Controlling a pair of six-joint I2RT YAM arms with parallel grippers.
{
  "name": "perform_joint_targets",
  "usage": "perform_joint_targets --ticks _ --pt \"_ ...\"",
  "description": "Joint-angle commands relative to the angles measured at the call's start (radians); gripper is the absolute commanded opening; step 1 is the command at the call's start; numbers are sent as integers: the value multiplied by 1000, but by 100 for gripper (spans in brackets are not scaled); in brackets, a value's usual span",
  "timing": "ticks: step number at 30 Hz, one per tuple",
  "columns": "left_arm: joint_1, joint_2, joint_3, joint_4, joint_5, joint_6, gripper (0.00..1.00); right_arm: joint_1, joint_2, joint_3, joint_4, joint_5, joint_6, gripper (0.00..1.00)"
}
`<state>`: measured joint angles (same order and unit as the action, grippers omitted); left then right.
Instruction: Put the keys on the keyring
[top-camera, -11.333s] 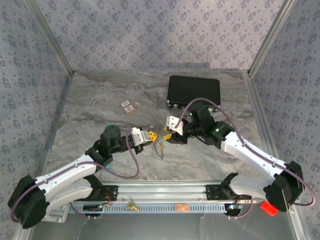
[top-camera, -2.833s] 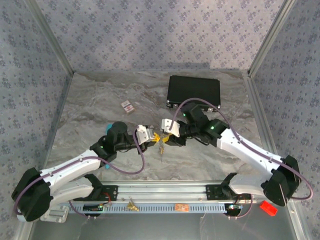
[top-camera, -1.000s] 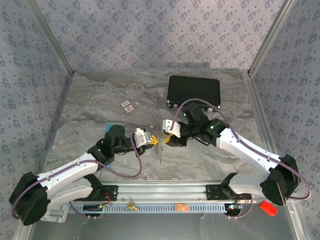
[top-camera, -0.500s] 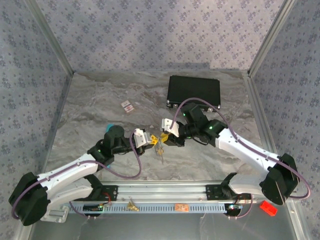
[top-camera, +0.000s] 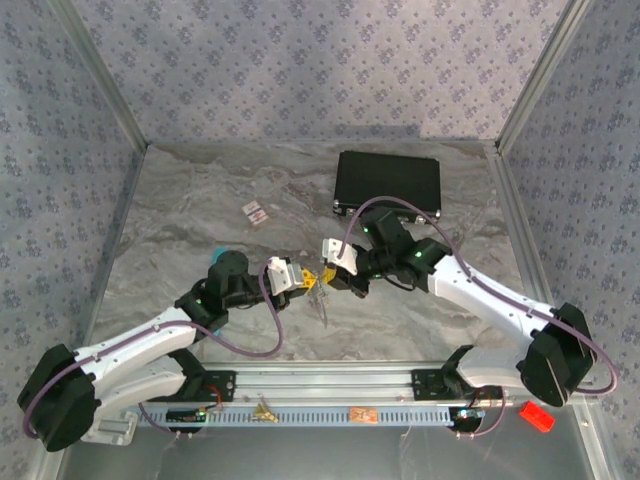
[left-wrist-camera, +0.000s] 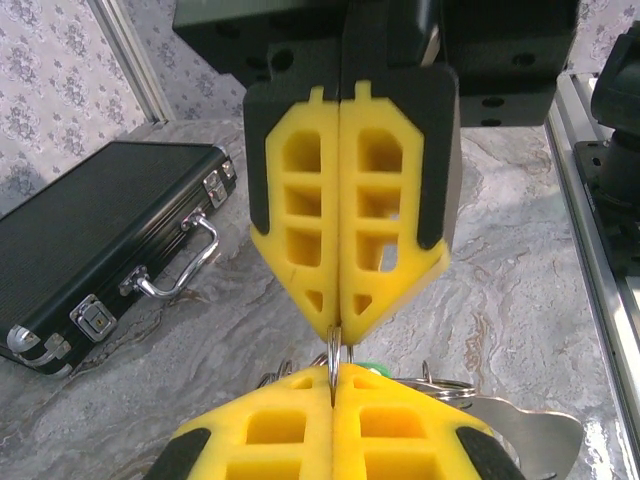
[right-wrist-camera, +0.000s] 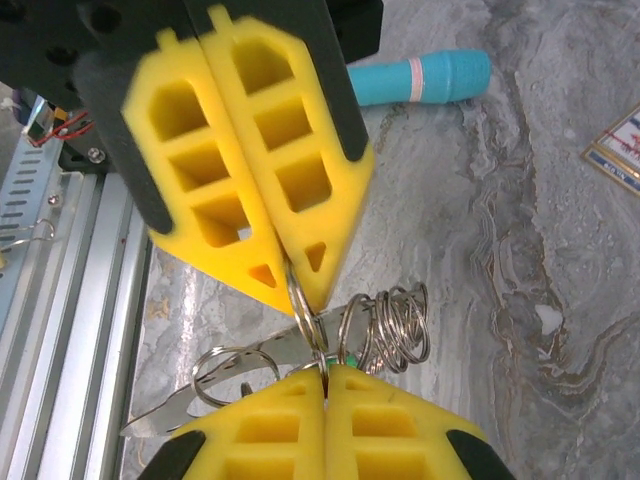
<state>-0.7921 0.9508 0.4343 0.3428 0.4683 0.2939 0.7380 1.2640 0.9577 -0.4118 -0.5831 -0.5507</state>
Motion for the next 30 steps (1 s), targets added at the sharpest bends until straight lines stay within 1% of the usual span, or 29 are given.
perform_joint_targets --ticks 1,3,5,8,12,17,25,28,30 --pt "0 -3 6 93 42 -15 0 -1 35 17 -32 25 23 1" --pt "-1 -3 7 94 41 -13 0 -1 43 22 -31 22 24 3" --pt "0 -4 5 89 37 -10 0 -2 32 16 -20 15 25 12" --pt "-1 -6 -3 90 33 -13 0 -9 -12 -13 19 -2 24 19" --pt "-1 -6 -12 107 34 -27 0 -14 -56 -48 69 -20 26 23" --pt "-1 0 -16 129 37 -40 0 -4 -54 -47 84 -48 25 24" --pt "-1 11 -16 142 42 -48 0 7 -32 -39 126 -51 38 24" --pt "-1 13 -18 148 41 -49 0 10 -21 -34 133 -56 39 21" --pt "-1 14 -17 152 41 -51 0 10 -16 -30 135 -59 41 17"
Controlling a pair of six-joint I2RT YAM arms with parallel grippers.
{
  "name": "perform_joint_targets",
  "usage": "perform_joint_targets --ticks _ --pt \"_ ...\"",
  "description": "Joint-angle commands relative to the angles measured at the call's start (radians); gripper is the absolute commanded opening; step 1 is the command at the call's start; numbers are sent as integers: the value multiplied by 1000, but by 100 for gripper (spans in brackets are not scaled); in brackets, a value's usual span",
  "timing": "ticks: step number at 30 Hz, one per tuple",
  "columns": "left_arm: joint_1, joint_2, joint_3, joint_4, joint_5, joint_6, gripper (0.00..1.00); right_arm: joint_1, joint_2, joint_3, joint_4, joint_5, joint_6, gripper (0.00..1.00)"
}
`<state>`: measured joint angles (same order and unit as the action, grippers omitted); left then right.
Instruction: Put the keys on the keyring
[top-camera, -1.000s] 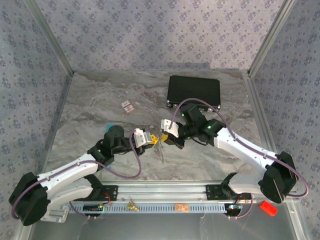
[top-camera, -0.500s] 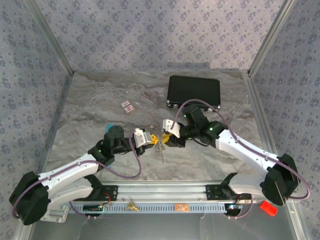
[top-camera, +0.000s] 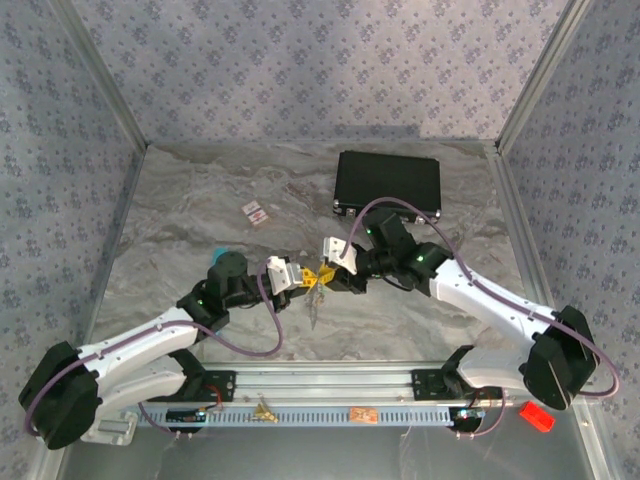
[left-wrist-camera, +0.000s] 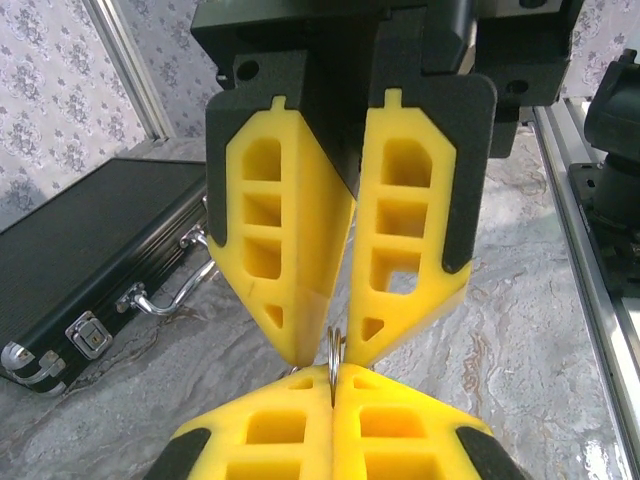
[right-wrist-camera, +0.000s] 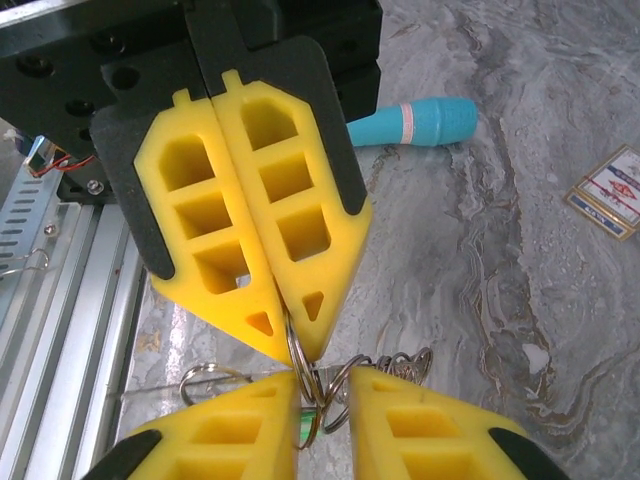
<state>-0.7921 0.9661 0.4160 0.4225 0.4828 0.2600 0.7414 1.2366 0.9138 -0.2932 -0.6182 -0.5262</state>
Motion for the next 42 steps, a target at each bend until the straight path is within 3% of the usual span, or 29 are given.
perform_joint_targets --ticks 1,6,9,13,18,31,38,42 --pt "0 0 1 74 27 -19 0 7 13 17 18 -26 17 14" --pt "0 0 8 55 0 -27 0 7 14 30 3 -24 8 0" --pt "1 -9 36 -55 -70 -15 23 8 10 59 -63 15 -24 0" --pt "1 -19 54 -134 -81 11 28 25 25 120 -191 108 -101 0" --pt "0 -11 70 -150 -58 17 27 71 77 206 -330 227 -179 0" --pt "1 23 87 -135 -19 18 18 122 127 270 -369 239 -213 0" --pt "0 16 82 -130 -9 25 1 101 99 257 -336 192 -173 0" --pt "0 -5 50 -62 -4 16 0 38 40 174 -248 103 -107 24"
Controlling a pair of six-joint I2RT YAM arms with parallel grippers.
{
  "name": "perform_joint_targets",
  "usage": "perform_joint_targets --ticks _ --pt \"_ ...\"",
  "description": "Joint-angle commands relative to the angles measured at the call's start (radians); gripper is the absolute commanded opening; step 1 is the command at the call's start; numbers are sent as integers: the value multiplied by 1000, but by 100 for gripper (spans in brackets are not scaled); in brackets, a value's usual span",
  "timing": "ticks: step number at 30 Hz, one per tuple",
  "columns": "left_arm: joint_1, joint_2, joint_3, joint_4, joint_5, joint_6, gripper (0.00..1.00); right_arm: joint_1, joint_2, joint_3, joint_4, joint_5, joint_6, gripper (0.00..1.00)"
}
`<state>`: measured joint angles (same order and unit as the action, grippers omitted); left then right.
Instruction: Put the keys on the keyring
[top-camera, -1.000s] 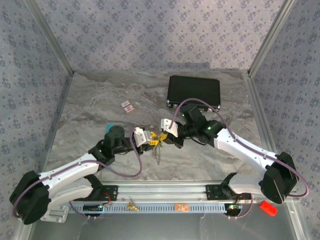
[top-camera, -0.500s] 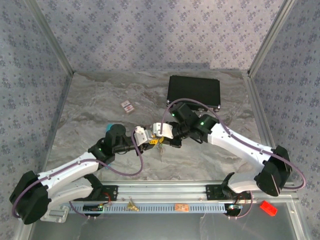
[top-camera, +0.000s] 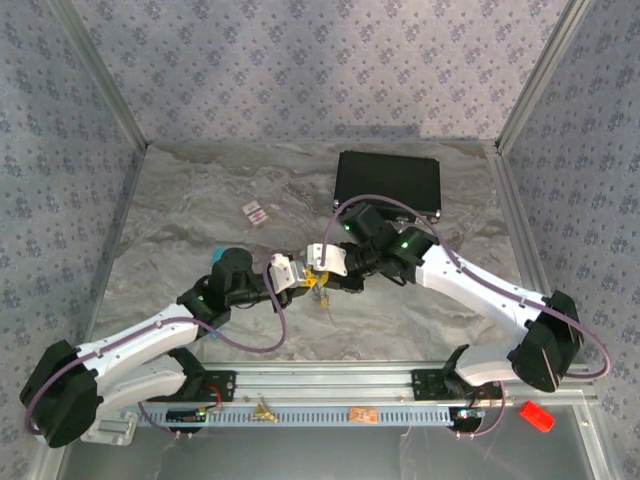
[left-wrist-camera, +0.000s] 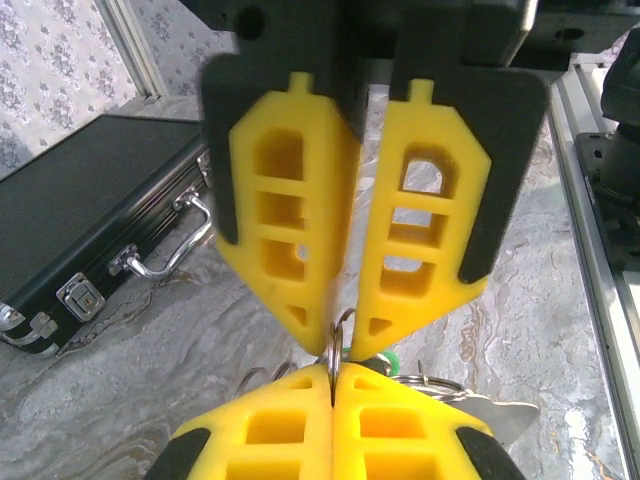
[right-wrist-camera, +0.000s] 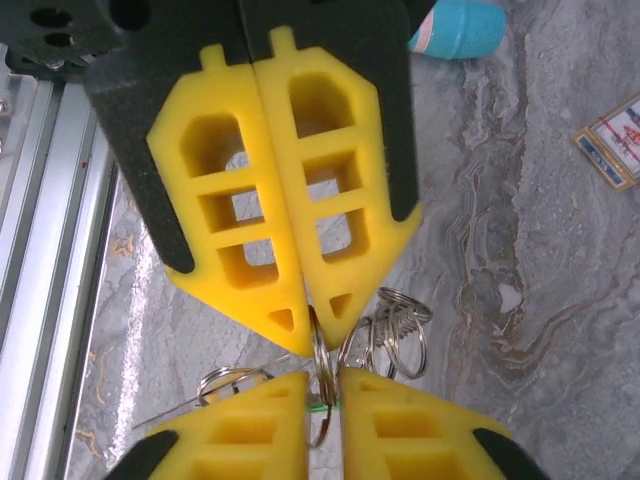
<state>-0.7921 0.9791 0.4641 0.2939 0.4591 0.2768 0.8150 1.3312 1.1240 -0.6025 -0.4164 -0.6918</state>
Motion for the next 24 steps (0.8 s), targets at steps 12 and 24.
perform_joint_targets --ticks 12,24 --pt "0 -24 -79 272 11 -83 0 -105 -89 -188 251 -240 164 27" --pt "0 -28 -79 262 9 -79 0 -117 -92 -181 192 -212 153 20"
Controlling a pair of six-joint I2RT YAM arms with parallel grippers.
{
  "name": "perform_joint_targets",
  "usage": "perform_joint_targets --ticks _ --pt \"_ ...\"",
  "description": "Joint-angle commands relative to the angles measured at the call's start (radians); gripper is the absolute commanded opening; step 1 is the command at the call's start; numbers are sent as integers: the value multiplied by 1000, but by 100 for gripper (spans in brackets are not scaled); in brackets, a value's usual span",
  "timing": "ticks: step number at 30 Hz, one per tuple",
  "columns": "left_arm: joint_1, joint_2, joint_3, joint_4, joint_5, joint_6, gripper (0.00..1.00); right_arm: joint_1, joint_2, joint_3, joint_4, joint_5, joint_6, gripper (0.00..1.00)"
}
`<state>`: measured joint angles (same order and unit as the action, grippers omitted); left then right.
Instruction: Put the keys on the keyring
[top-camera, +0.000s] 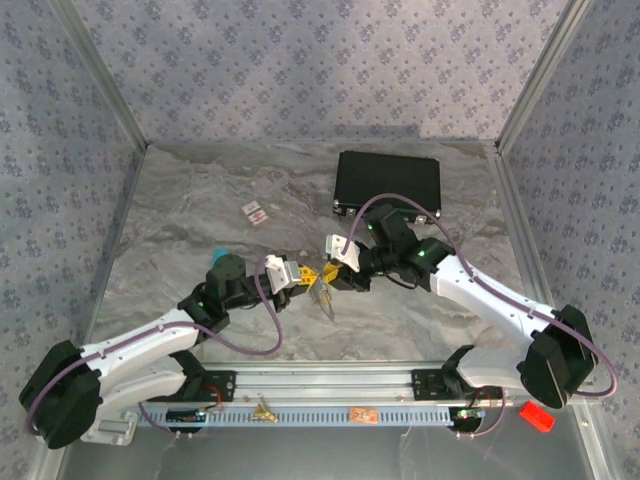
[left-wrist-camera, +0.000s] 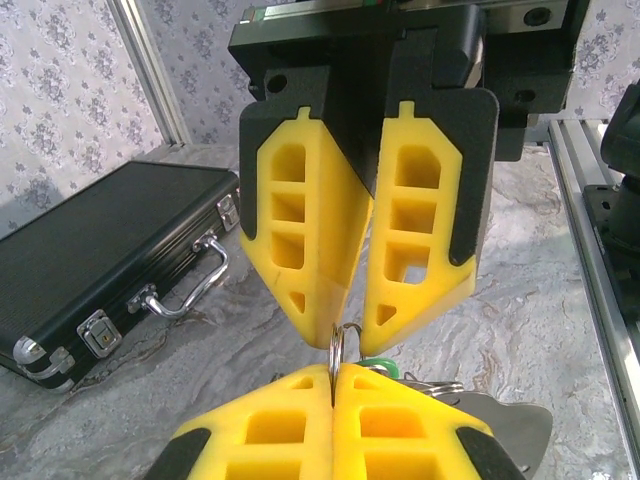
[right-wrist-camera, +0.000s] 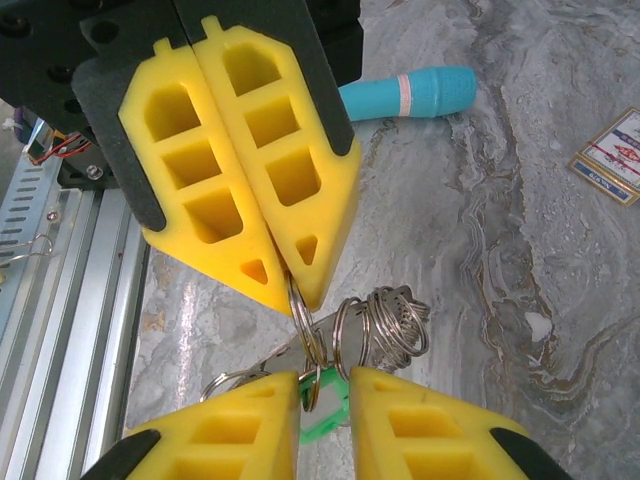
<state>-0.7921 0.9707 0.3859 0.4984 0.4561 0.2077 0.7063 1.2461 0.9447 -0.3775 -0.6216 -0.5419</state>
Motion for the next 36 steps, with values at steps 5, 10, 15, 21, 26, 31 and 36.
perform_joint_targets --ticks 5,10,15,21,26,31,36 --pt "0 -19 3 51 13 -5 0 -10 -9 0 -40 -7 5 15" --pt "0 -18 5 52 18 -4 0 -10 2 5 -39 -10 8 6" --pt "0 -12 7 78 31 -7 0 -3 44 12 -29 -10 22 6" --pt "-1 -9 4 85 29 -1 0 0 48 27 -32 -16 14 18" --pt "1 -4 1 79 29 1 0 -17 -10 -17 -2 -20 13 24" --pt "1 1 4 78 31 0 0 -12 -36 -35 35 -26 25 25" --pt "-1 4 7 78 33 1 0 5 -42 -25 60 -16 20 25"
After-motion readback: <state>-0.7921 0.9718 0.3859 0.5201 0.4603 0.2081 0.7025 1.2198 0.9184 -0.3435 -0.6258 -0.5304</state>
